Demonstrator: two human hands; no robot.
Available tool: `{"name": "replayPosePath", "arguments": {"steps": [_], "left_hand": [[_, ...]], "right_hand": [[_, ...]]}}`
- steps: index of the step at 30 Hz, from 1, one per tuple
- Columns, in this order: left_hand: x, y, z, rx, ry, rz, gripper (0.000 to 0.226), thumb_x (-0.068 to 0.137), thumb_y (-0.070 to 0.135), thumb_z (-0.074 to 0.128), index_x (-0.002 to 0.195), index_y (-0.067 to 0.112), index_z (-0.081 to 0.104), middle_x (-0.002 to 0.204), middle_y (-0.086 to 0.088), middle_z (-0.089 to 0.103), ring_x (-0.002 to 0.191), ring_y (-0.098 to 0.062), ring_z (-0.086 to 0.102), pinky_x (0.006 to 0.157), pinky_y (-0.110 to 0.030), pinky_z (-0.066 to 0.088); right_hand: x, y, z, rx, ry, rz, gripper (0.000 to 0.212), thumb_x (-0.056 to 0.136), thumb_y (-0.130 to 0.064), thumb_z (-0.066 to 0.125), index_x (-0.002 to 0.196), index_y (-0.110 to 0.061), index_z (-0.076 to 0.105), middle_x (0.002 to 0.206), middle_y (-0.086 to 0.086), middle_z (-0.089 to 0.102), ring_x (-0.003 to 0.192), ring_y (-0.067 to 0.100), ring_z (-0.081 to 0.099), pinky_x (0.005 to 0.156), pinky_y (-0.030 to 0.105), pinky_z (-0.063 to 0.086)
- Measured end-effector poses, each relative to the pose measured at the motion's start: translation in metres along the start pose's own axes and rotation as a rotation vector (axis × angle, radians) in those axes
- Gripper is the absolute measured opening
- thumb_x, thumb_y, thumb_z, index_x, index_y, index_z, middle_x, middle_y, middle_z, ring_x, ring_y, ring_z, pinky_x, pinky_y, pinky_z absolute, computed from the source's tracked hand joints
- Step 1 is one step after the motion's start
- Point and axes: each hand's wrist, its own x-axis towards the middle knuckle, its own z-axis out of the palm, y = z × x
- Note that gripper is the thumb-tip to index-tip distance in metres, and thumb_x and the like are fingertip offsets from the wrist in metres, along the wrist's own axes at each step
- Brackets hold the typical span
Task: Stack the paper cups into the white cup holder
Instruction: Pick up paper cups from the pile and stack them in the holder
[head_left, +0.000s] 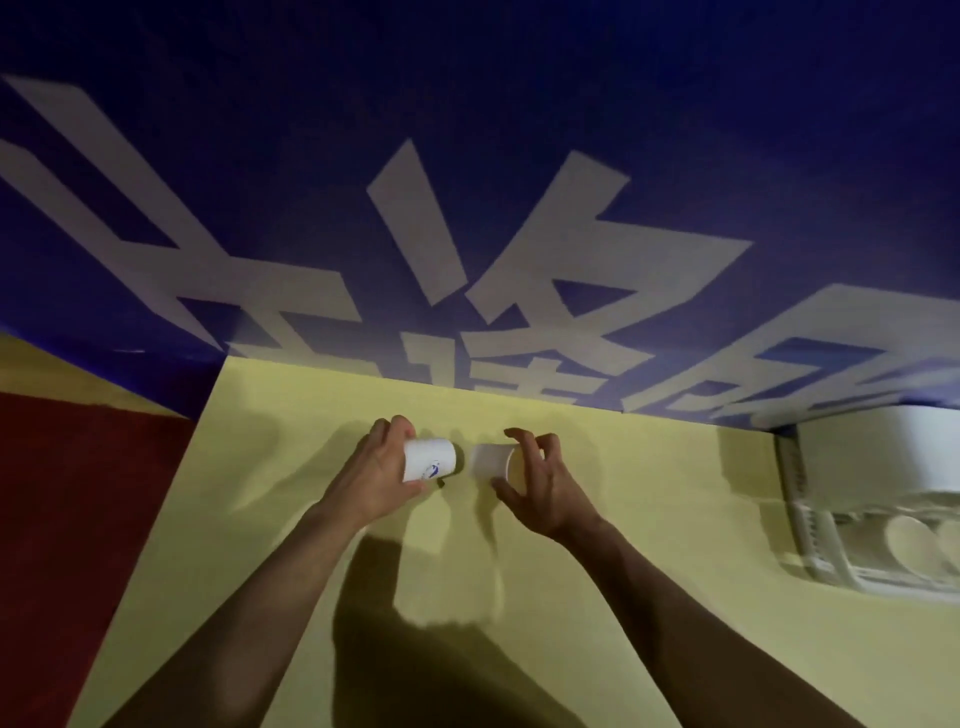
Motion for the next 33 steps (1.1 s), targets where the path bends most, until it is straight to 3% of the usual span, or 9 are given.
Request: {"name": "replayPosePath", "arguments": {"steps": [3,6,9,16,21,25,29,33], "left_hand": [[-0.004,0.057,0.009,-0.006,-0.021,0.109,0.062,0.078,0.049,0.081,0.125,0.03,0.046,0.119,0.006,0.041,0.11,-0.021,0.052,0.088,-0.036,0.049],[-0.01,0.12,0.027,-0.038,-0.039,0.189,0.058,0.086,0.059,0.067,0.133,0.036,0.041,0.126,0.008,0.039,0.12,-0.018,0.047,0.098,-0.039,0.047],[-0.021,0.181,0.052,-0.028,-0.051,0.255,0.06,0.094,0.051,0.059,0.146,0.034,0.035,0.133,0.006,0.036,0.13,-0.021,0.041,0.105,-0.037,0.041],[-0.054,0.312,0.115,-0.095,-0.051,0.311,0.068,0.091,0.045,0.065,0.148,0.039,0.028,0.139,0.015,0.036,0.135,-0.013,0.039,0.103,-0.032,0.04],[-0.075,0.428,0.177,-0.194,0.046,0.278,0.073,0.08,0.056,0.073,0.14,0.042,0.033,0.134,0.023,0.044,0.122,-0.001,0.044,0.094,-0.026,0.04],[-0.084,0.496,0.221,-0.192,0.061,0.346,0.062,0.084,0.047,0.074,0.136,0.048,0.041,0.132,0.025,0.042,0.118,-0.002,0.047,0.095,-0.026,0.044],[-0.088,0.535,0.25,-0.189,0.049,0.381,0.055,0.084,0.038,0.074,0.131,0.048,0.048,0.126,0.021,0.042,0.117,-0.004,0.051,0.098,-0.031,0.049],[-0.079,0.555,0.271,-0.136,0.056,0.363,0.059,0.085,0.035,0.074,0.135,0.048,0.045,0.129,0.019,0.039,0.121,-0.008,0.05,0.099,-0.034,0.05]], "right_hand": [[-0.041,0.016,-0.033,-0.001,0.07,-0.011,0.062,0.097,-0.041,0.061,0.141,-0.002,0.044,0.135,0.01,0.05,0.103,0.03,0.046,0.087,0.043,0.05],[-0.088,0.037,-0.078,0.052,0.202,0.069,0.055,0.089,-0.04,0.07,0.136,-0.018,0.05,0.122,-0.003,0.044,0.109,0.022,0.051,0.09,0.035,0.053],[-0.145,0.072,-0.117,0.067,0.297,0.11,0.054,0.087,-0.034,0.074,0.135,-0.023,0.053,0.119,-0.011,0.034,0.105,0.015,0.05,0.089,0.025,0.047],[-0.261,0.165,-0.189,0.138,0.398,0.185,0.053,0.087,-0.046,0.064,0.137,-0.036,0.051,0.127,-0.003,0.043,0.111,0.013,0.056,0.1,0.032,0.049],[-0.33,0.245,-0.247,0.189,0.4,0.197,0.063,0.088,-0.05,0.066,0.143,-0.026,0.046,0.129,-0.007,0.053,0.113,0.008,0.055,0.098,0.019,0.041],[-0.363,0.297,-0.285,0.193,0.363,0.203,0.065,0.086,-0.057,0.064,0.139,-0.021,0.05,0.127,-0.003,0.057,0.112,0.009,0.056,0.096,0.014,0.038],[-0.385,0.332,-0.315,0.211,0.349,0.177,0.056,0.089,-0.045,0.073,0.137,-0.026,0.051,0.126,-0.005,0.054,0.111,0.004,0.053,0.095,0.001,0.032],[-0.388,0.354,-0.329,0.21,0.326,0.179,0.059,0.088,-0.037,0.076,0.14,-0.024,0.05,0.129,-0.002,0.052,0.114,0.007,0.053,0.096,0.005,0.031]]}}
